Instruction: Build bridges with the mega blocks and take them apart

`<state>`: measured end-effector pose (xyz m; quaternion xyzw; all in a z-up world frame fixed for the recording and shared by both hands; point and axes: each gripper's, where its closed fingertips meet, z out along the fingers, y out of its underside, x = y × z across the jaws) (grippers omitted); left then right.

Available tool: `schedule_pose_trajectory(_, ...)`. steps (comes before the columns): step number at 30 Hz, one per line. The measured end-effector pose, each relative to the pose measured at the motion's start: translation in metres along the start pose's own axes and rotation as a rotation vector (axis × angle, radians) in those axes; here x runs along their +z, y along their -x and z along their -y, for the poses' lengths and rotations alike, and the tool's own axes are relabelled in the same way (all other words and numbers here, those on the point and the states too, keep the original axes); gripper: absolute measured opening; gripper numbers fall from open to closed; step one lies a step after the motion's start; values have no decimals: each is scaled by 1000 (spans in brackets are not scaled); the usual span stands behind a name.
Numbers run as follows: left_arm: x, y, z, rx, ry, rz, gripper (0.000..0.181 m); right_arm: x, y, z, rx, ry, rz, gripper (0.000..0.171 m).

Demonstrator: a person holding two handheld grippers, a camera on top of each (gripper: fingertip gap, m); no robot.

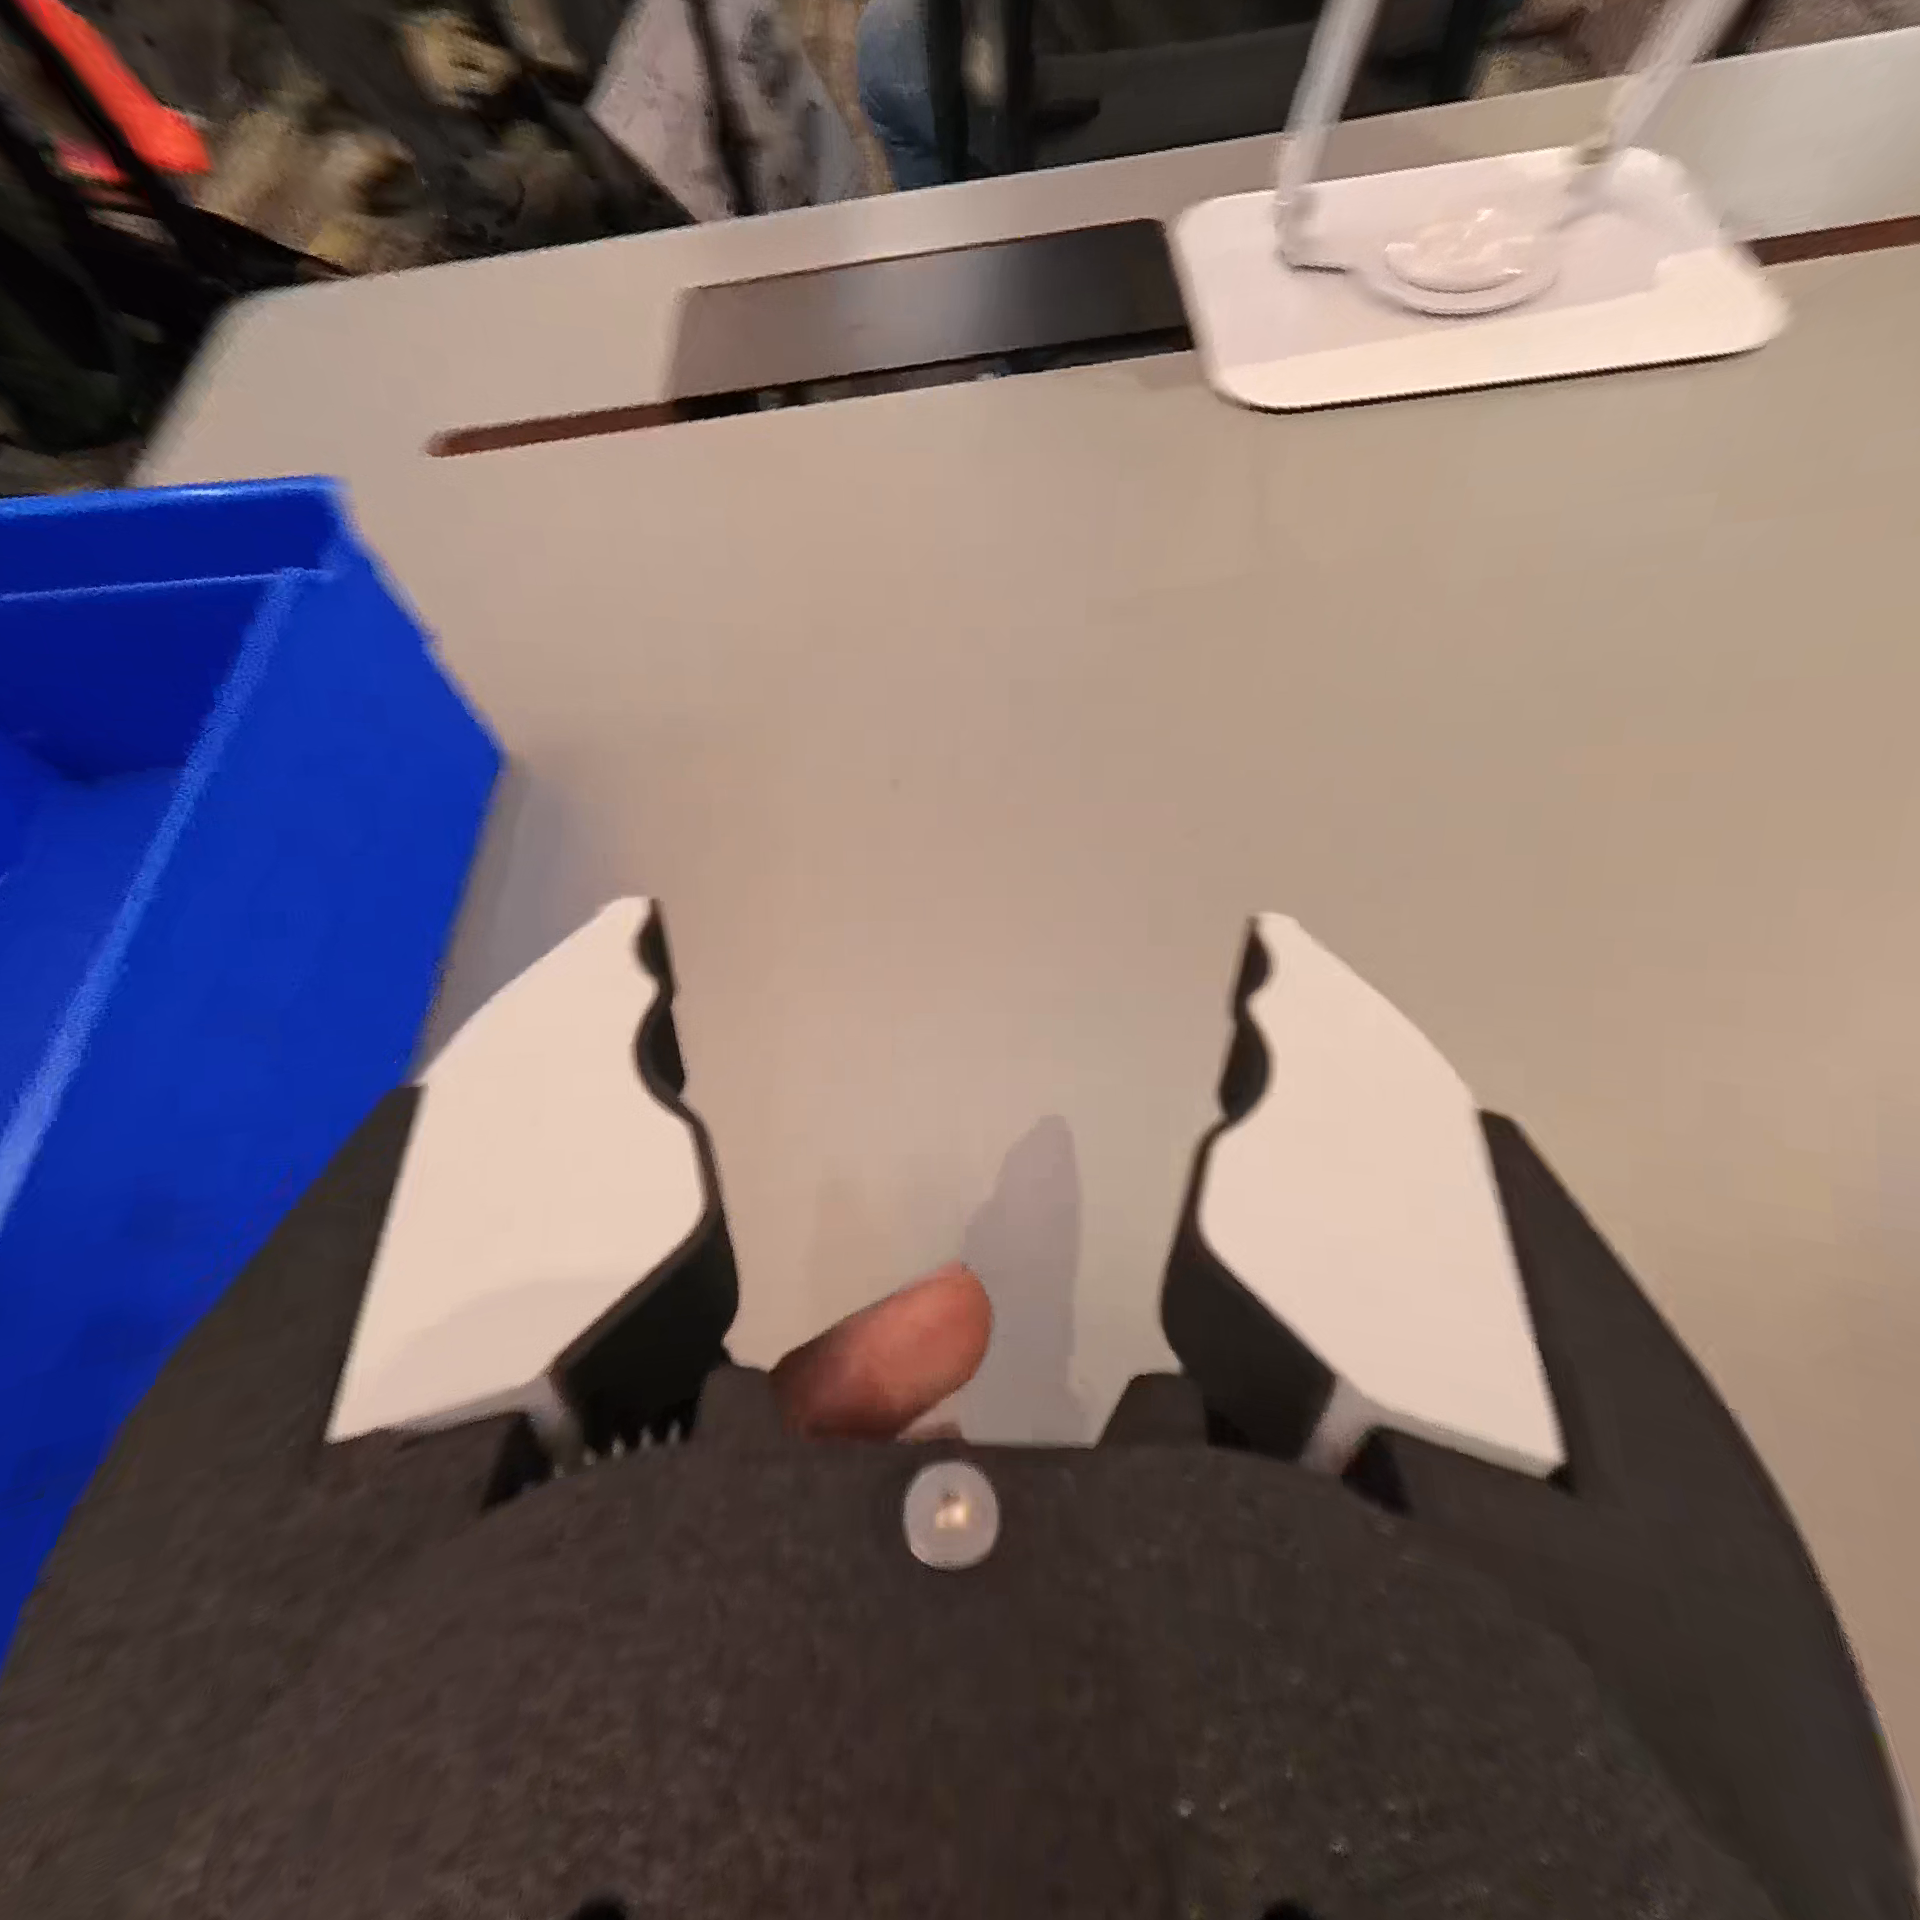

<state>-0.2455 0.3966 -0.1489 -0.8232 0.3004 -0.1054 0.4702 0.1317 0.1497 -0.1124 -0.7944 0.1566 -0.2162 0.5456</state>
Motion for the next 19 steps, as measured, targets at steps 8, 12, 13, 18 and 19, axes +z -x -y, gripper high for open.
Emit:
schedule_pose_trajectory(8,-16,-36,4,23,-16,-252,127,4,7,-5,-17,15,19,91)
schedule_pose_trajectory(12,-16,-27,1,57,5,-186,126,4,8,-4,-18,9,26,90)
schedule_pose_trajectory(13,-16,-26,-2,71,18,-173,126,4,8,-4,-21,8,28,90)
schedule_pose_trajectory(18,-18,-34,-3,128,12,-199,117,4,11,-4,-26,10,34,90)
schedule_pose_trajectory(19,-19,-34,-2,134,9,-191,116,4,11,-4,-28,10,36,90)
